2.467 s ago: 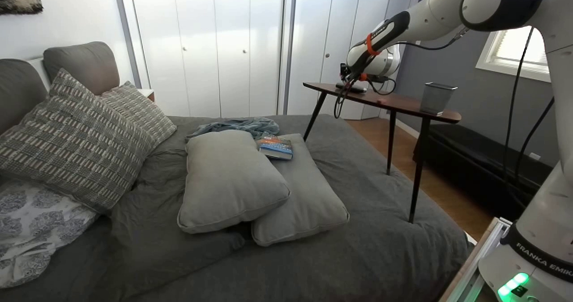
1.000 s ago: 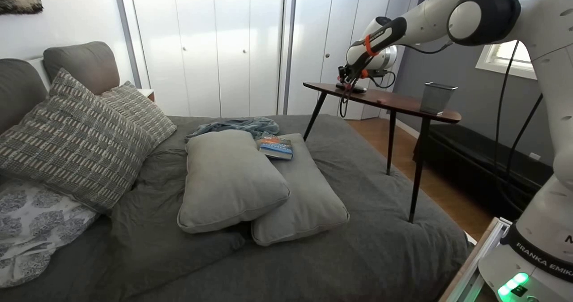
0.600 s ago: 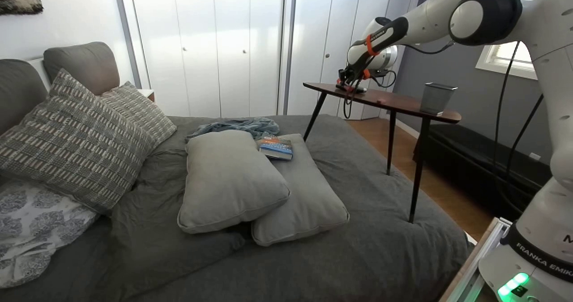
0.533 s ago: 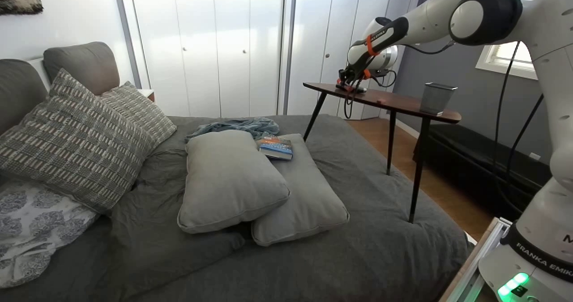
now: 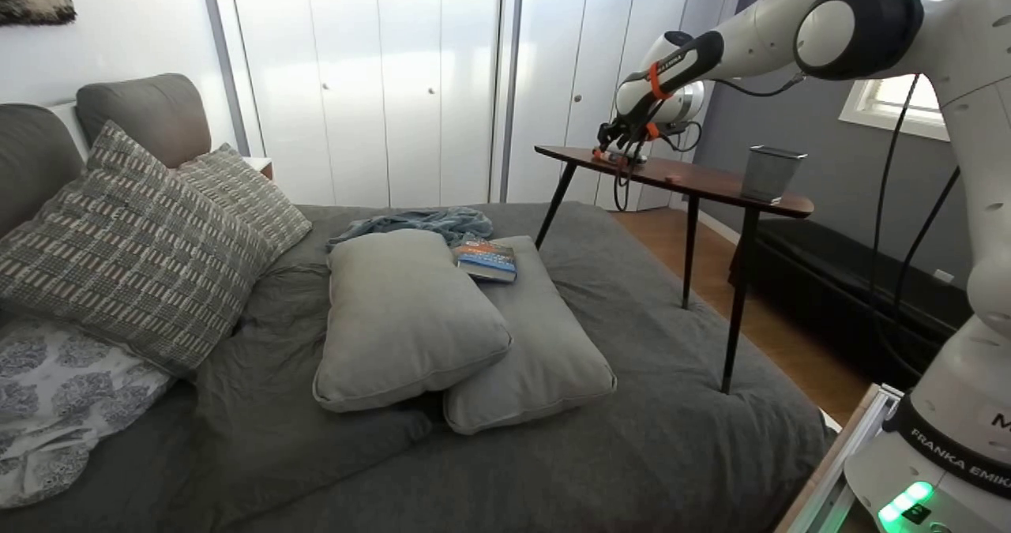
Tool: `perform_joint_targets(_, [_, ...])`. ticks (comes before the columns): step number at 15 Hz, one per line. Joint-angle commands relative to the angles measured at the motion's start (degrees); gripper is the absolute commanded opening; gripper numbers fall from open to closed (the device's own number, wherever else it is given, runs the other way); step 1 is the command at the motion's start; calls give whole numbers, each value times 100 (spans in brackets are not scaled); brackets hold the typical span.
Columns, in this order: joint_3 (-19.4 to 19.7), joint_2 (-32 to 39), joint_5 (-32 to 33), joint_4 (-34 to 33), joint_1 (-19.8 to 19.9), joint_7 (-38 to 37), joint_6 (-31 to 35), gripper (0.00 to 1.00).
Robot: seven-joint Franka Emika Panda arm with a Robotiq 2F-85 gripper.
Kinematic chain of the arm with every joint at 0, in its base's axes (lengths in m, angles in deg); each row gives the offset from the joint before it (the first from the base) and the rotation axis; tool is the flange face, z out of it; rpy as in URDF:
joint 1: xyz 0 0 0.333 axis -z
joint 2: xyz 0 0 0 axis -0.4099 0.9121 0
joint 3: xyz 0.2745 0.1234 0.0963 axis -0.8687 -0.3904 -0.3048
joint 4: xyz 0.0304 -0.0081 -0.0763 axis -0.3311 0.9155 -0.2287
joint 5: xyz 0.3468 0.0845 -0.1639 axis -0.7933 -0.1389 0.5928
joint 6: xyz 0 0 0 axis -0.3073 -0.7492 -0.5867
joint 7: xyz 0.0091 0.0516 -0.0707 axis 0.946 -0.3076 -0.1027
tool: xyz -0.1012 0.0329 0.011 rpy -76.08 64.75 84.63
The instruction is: Pick up the glue stick from the gray pillow and put it on the bed
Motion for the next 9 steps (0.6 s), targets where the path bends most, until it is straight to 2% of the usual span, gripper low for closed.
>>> perform_joint_targets(1, [-167,-136,55,78,47,-138,337,91])
perform_joint_targets(3, [-279,-368,39,393,-28,-145,940,100])
perform_joint_targets(5, [-490,-593,10,712,-71,-118,1606,100])
perform_joint_targets(7, [-821,-793,-26,1030,-66,-82,2294,100])
perform_joint_targets(9, [-1426,-910,-77,1337,117,195,3063,100])
